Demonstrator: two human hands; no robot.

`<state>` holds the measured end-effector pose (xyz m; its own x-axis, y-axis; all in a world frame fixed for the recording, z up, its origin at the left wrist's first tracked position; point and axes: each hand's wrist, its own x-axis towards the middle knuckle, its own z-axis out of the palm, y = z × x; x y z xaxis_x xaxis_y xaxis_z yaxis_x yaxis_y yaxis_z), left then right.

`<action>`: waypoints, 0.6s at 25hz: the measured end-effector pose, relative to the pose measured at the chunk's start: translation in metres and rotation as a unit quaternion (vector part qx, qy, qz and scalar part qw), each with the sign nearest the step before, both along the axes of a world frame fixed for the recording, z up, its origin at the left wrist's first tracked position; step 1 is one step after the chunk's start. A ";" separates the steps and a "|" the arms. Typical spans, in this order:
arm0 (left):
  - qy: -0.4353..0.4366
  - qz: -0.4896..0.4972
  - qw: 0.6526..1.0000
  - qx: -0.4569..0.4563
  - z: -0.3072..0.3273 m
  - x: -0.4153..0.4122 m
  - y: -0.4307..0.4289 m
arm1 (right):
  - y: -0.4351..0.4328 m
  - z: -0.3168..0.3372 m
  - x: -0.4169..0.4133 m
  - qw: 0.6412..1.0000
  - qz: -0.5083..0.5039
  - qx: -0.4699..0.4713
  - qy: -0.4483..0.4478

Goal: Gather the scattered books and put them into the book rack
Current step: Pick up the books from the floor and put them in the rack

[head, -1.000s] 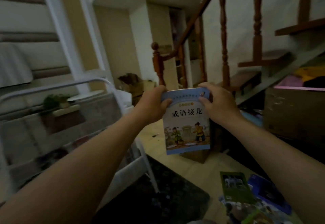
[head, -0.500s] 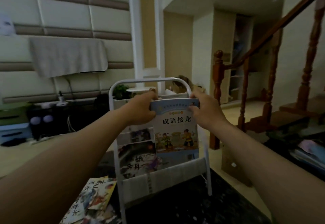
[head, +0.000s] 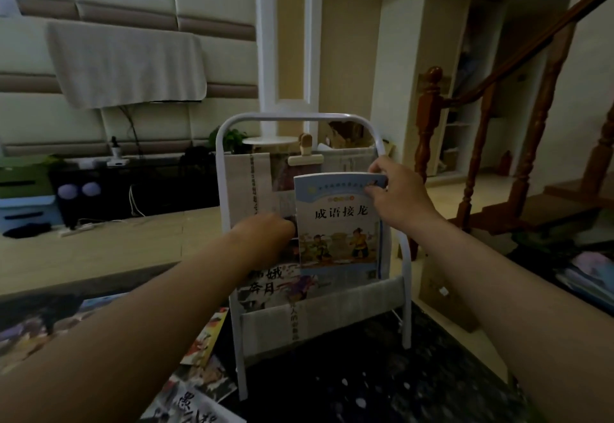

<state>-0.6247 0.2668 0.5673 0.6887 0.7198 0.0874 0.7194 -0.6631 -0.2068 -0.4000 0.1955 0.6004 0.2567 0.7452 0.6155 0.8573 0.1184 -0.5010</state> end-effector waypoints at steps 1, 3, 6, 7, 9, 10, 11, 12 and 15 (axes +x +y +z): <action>-0.001 0.003 1.000 0.002 -0.004 0.001 0.003 | 0.001 -0.001 0.001 1.000 0.002 0.000 0.003; -0.005 0.007 1.000 0.012 -0.010 0.004 0.008 | 0.002 -0.004 0.004 1.000 0.002 0.000 0.013; -0.010 0.012 1.000 0.004 -0.013 0.007 0.011 | 0.003 -0.007 0.011 1.000 -0.007 -0.004 0.016; -0.013 0.016 1.000 -0.001 -0.015 0.008 0.013 | 0.003 -0.008 0.013 1.000 -0.011 -0.005 0.014; -0.014 0.026 0.999 -0.015 -0.017 0.010 0.014 | 0.002 -0.010 0.017 1.000 -0.015 -0.006 0.016; -0.019 0.033 0.999 -0.028 -0.014 0.011 0.014 | 0.001 -0.010 0.018 1.000 -0.017 -0.007 0.020; -0.030 0.040 0.998 -0.043 -0.007 0.011 0.012 | 0.001 -0.011 0.019 1.000 -0.018 -0.008 0.023; -0.049 0.044 0.996 -0.053 0.003 0.012 0.011 | 0.000 -0.012 0.020 0.999 -0.019 -0.010 0.025; -0.122 0.043 0.990 -0.049 0.050 0.010 0.014 | 0.002 -0.018 0.019 0.999 -0.015 -0.019 0.039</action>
